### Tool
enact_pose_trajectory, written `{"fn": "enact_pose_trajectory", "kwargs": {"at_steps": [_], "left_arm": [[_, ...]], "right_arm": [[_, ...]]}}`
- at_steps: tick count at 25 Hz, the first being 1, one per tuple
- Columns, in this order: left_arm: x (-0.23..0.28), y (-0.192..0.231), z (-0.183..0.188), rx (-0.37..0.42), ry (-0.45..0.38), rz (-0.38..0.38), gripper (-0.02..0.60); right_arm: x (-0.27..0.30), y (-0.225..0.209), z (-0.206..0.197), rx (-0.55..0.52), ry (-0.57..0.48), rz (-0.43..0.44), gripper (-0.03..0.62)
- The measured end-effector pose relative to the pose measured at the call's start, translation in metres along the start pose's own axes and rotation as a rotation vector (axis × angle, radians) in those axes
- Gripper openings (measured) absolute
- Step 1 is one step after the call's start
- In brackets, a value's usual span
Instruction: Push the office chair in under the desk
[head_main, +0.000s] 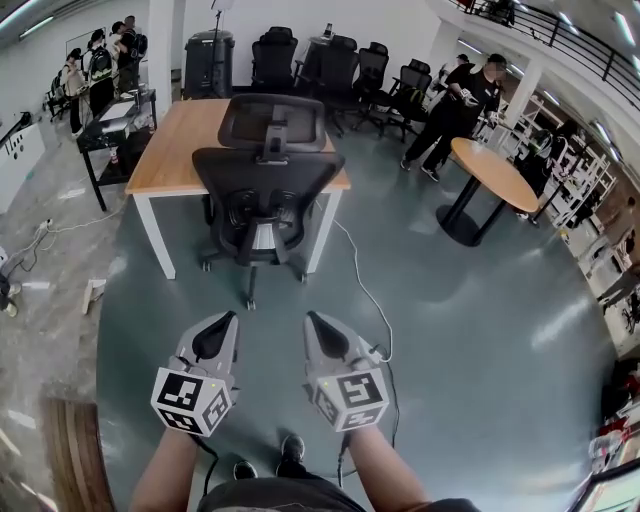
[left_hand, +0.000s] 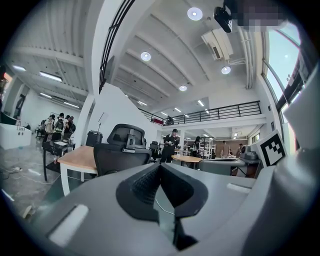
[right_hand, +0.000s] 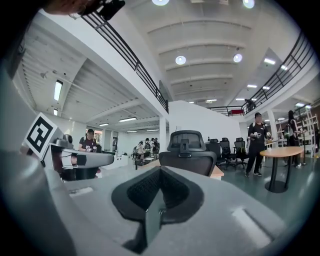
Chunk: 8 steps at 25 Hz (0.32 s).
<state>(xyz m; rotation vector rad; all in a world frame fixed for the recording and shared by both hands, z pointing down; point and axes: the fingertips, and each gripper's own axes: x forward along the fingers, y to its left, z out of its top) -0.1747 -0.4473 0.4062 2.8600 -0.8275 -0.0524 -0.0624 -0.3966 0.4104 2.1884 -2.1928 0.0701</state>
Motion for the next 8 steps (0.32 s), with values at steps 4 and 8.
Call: {"fn": "enact_pose_trajectory", "kwargs": {"at_steps": [4, 8], "left_arm": [[-0.005, -0.002, -0.003, -0.011, 0.009, 0.009, 0.018], [-0.008, -0.008, -0.007, -0.006, 0.008, 0.005, 0.018]], "right_arm": [[-0.007, 0.003, -0.002, -0.004, 0.011, 0.004, -0.009], [-0.014, 0.003, -0.006, -0.01, 0.012, 0.004, -0.009]]}}
